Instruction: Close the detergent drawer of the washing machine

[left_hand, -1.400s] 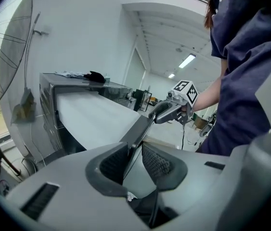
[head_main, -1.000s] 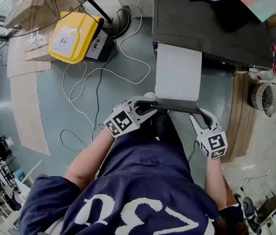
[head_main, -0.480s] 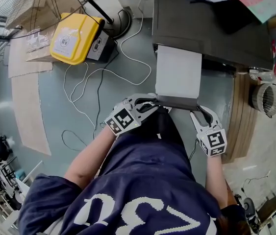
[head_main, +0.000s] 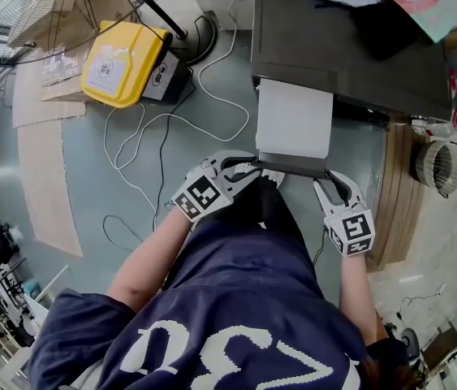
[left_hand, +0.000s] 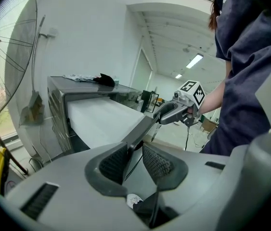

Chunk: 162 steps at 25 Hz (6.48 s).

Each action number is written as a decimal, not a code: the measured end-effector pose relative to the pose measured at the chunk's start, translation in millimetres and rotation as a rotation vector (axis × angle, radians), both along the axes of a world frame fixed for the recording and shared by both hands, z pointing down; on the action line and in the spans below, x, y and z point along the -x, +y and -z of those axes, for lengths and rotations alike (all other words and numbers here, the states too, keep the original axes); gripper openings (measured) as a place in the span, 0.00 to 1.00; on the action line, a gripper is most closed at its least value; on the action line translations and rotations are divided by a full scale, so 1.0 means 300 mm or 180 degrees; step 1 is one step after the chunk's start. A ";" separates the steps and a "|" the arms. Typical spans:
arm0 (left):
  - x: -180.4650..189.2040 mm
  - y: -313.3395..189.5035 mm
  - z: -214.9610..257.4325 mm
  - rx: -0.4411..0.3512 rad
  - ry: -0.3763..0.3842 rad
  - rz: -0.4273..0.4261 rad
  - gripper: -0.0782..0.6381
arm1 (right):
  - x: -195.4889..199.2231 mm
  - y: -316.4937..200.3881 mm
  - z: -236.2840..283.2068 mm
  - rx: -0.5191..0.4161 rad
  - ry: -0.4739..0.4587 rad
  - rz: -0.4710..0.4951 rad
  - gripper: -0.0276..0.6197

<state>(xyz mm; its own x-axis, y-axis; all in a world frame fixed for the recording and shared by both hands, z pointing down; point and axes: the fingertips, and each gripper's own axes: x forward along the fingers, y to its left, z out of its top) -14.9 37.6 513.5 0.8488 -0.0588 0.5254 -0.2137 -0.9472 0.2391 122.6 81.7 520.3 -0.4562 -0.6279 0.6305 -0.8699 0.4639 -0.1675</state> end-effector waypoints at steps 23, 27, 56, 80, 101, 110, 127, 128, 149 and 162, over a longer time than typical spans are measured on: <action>-0.043 -0.116 0.010 -0.0002 0.0026 0.0160 0.27 | -0.045 -0.123 0.012 -0.0044 -0.0020 0.0063 0.28; -0.042 -0.138 0.014 -0.0011 0.0031 0.0231 0.28 | -0.045 -0.144 0.016 -0.0042 -0.0033 0.0040 0.28; -0.083 -0.379 0.005 -0.0067 -0.0053 0.0652 0.30 | -0.089 -0.381 0.014 -0.0115 0.0026 -0.0129 0.29; -0.106 -0.496 0.013 -0.0111 -0.0058 0.0787 0.30 | -0.115 -0.497 0.028 -0.0203 0.0067 -0.0336 0.30; -0.106 -0.591 0.005 -0.0136 -0.0131 0.1063 0.31 | -0.122 -0.586 0.025 -0.0268 0.0149 -0.0611 0.32; -0.102 -0.607 0.007 -0.0161 -0.0108 0.1267 0.32 | -0.128 -0.597 0.029 -0.0277 0.0134 -0.0838 0.32; -0.048 -0.579 0.063 -0.0510 -0.0078 0.1669 0.15 | -0.185 -0.522 0.103 -0.0664 0.0144 -0.1252 0.07; -0.059 -0.572 0.071 -0.0527 -0.0058 0.1608 0.14 | -0.182 -0.519 0.104 -0.0673 0.0154 -0.1243 0.07; -0.092 -0.595 0.029 -0.0404 -0.0112 0.1761 0.13 | -0.160 -0.579 0.050 -0.0520 0.0222 -0.1414 0.07; -0.111 -0.655 0.009 -0.0387 -0.0154 0.1818 0.13 | -0.179 -0.638 0.029 -0.0498 0.0230 -0.1490 0.07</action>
<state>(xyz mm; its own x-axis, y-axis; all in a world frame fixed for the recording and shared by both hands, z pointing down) 18.3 -159.0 510.9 0.6400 -0.5624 0.5236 -0.7065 -0.6987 0.1131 176.4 -109.6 511.5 -0.0613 -0.8446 0.5320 -0.9976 0.0355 -0.0587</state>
